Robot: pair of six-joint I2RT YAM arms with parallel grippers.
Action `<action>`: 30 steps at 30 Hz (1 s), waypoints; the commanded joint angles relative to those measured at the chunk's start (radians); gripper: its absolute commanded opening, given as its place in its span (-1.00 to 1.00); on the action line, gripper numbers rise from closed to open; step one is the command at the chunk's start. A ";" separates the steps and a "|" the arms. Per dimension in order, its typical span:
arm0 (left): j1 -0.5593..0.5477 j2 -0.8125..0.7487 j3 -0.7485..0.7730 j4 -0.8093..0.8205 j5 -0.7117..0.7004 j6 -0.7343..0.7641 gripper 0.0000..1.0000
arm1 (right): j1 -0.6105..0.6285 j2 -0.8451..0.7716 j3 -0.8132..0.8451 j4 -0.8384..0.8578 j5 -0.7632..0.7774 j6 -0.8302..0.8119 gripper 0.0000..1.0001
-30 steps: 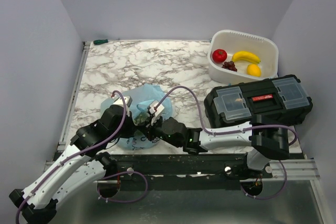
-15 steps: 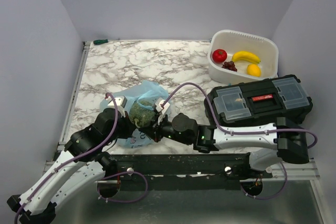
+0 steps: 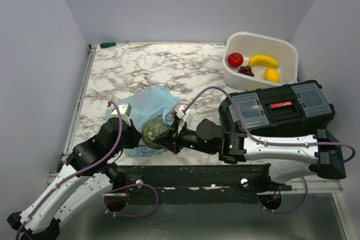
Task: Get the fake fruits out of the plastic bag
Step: Take out the fake fruit from the plastic bag, then place the fake fruit in the bin.
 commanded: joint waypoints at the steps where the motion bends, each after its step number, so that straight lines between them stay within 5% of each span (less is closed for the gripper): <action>1: -0.001 -0.037 0.006 -0.002 -0.037 -0.012 -1.00 | 0.008 -0.027 0.050 -0.014 -0.055 0.046 -0.99; 12: -0.001 -0.033 0.009 -0.005 -0.044 -0.017 -1.00 | 0.008 -0.071 0.224 -0.113 0.113 -0.026 -0.99; 19: -0.001 0.005 0.009 -0.004 -0.037 -0.014 -1.00 | -0.004 -0.039 0.397 -0.239 0.610 -0.288 -0.99; 22: -0.001 0.016 0.009 -0.002 -0.026 -0.011 -1.00 | -0.118 -0.017 0.430 -0.230 0.701 -0.362 -0.99; 30: -0.002 -0.014 0.007 0.005 0.000 -0.001 -1.00 | -0.627 0.056 0.433 -0.252 0.579 -0.235 -0.99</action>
